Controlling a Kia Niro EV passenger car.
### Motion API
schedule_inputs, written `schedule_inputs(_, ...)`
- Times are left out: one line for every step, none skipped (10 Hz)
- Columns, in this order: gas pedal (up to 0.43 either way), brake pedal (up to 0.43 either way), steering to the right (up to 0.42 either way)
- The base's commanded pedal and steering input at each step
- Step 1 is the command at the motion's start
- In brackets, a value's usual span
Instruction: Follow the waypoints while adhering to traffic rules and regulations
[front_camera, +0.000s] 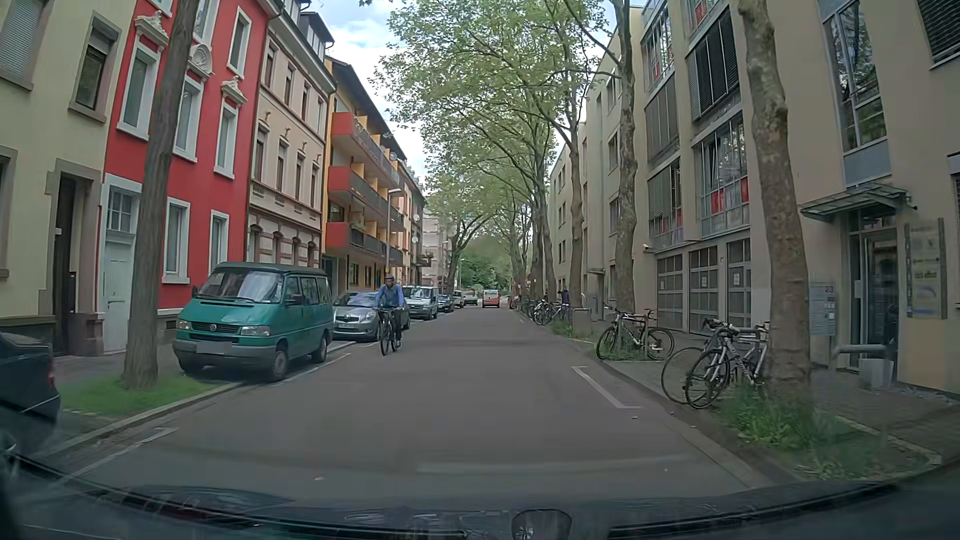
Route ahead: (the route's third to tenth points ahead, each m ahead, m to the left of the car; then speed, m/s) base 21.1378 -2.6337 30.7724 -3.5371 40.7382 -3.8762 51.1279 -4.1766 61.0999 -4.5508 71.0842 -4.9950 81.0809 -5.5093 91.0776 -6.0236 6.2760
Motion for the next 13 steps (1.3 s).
schedule_inputs(0.098, 0.000, -0.012)
schedule_inputs(0.098, 0.000, -0.019)
schedule_inputs(0.079, 0.000, -0.020)
schedule_inputs(0.079, 0.000, -0.020)
schedule_inputs(0.079, 0.000, -0.019)
schedule_inputs(0.067, 0.000, -0.012)
schedule_inputs(0.067, 0.000, -0.005)
schedule_inputs(0.059, 0.000, 0.001)
schedule_inputs(0.059, 0.000, 0.000)
schedule_inputs(0.059, 0.000, 0.000)
schedule_inputs(0.059, 0.000, -0.001)
schedule_inputs(0.059, 0.000, -0.002)
schedule_inputs(0.059, 0.000, -0.002)
